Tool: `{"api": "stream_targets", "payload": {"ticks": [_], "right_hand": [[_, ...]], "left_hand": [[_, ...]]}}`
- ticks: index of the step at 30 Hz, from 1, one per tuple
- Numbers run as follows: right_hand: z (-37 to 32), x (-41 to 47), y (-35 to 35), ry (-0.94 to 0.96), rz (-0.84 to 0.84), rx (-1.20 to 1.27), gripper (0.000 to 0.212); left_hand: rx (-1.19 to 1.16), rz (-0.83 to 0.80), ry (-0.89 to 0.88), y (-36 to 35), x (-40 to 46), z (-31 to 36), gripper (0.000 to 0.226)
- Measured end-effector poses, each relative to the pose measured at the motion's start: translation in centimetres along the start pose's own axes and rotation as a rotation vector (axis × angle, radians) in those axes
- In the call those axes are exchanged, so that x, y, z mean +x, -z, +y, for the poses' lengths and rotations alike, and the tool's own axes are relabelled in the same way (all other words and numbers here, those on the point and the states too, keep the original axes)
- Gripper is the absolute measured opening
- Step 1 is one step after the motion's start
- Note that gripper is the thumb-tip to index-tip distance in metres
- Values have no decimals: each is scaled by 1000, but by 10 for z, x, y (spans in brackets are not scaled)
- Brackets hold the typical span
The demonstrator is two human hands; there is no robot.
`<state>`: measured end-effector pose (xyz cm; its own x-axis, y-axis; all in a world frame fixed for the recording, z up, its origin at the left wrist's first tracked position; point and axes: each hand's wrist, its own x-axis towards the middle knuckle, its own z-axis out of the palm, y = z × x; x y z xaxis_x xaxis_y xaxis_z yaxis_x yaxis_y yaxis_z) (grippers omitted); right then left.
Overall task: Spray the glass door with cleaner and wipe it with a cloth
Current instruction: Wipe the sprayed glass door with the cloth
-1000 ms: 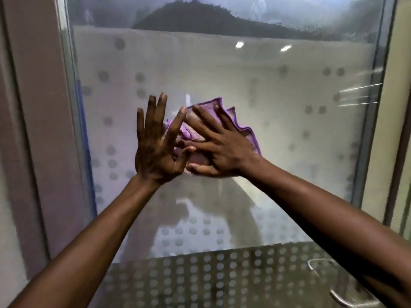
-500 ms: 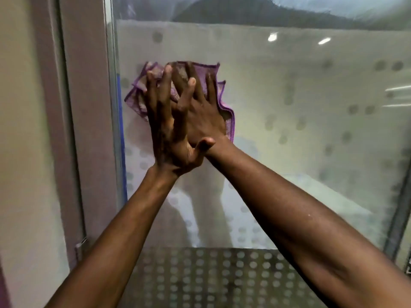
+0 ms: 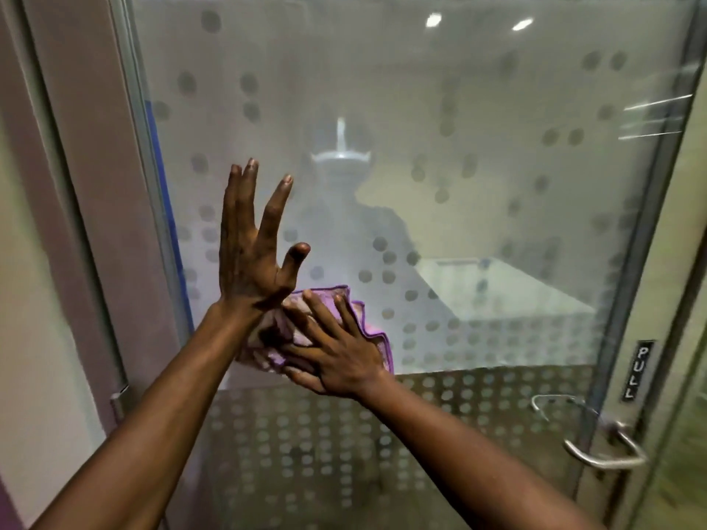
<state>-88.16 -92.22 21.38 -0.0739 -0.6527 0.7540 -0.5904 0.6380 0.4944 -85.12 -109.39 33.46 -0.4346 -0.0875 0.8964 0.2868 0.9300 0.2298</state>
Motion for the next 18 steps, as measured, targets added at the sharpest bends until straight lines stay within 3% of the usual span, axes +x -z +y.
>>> {"api": "stream_targets", "payload": {"ticks": [2, 5, 9, 12, 18], "right_hand": [[1, -36, -1, -18, 9, -44, 57], [10, -91, -5, -127, -50, -96, 61], [46, -153, -5, -362, -66, -125, 62], [90, -189, 3, -557, 50, -132, 65], [176, -176, 31, -1274, 420, -138, 65]], "left_hand": [[92, 88, -209, -7, -1, 10, 72], [158, 168, -224, -10, -8, 28, 75], [256, 123, -300, -23, -17, 28, 73], [270, 130, -340, -25, -18, 29, 73], [270, 174, -310, -33, -16, 29, 78]]}}
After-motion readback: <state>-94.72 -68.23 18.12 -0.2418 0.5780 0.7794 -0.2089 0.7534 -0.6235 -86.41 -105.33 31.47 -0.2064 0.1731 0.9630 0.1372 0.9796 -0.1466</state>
